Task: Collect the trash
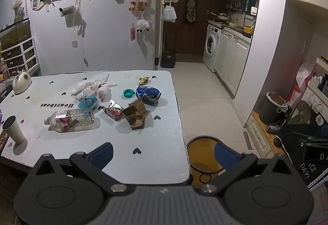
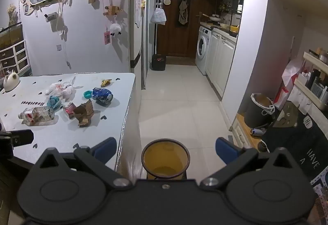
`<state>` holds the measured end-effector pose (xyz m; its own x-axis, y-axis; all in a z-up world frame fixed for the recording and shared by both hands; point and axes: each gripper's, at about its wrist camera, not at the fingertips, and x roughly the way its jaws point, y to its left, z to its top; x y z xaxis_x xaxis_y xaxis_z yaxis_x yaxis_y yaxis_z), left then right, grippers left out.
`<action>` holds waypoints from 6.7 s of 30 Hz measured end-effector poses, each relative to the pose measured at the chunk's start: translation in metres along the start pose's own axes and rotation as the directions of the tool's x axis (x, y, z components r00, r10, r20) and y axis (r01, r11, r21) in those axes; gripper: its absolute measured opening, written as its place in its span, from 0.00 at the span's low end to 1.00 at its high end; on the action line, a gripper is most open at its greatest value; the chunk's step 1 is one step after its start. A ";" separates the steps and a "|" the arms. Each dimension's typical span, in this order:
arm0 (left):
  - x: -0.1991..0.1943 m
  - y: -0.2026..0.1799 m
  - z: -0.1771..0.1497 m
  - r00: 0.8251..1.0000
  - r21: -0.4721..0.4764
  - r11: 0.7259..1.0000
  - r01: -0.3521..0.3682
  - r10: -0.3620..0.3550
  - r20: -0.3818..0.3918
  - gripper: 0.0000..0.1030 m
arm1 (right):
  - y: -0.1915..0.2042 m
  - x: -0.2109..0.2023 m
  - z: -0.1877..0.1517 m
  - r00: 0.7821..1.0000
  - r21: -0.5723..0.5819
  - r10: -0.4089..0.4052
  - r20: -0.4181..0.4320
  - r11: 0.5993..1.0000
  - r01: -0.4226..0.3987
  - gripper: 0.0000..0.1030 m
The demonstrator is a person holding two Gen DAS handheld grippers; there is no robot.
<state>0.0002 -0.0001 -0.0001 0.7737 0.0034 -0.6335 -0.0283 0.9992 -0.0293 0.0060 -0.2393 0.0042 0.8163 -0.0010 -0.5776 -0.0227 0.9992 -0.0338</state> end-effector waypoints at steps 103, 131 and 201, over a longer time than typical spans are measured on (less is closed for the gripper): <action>0.015 0.009 -0.002 1.000 0.003 1.000 -0.004 0.004 0.011 1.00 | 0.008 0.031 0.000 1.000 0.014 0.010 -0.017 1.000 -0.010 1.00; 0.077 0.085 0.039 0.993 -0.126 0.985 -0.120 0.120 -0.010 1.00 | 0.052 0.105 0.046 0.990 -0.041 0.129 -0.056 0.991 -0.131 1.00; 0.404 0.366 0.061 0.840 -0.330 0.919 -0.217 0.003 -0.543 0.80 | 0.328 0.452 0.061 0.874 -0.160 0.167 -0.457 0.951 -0.265 0.99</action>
<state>0.3410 0.3692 -0.2195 0.3058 -0.0163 -0.9520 -0.4029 0.9037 -0.1449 0.4028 0.0902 -0.2180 0.4455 0.1472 -0.8831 -0.3303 0.9438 -0.0093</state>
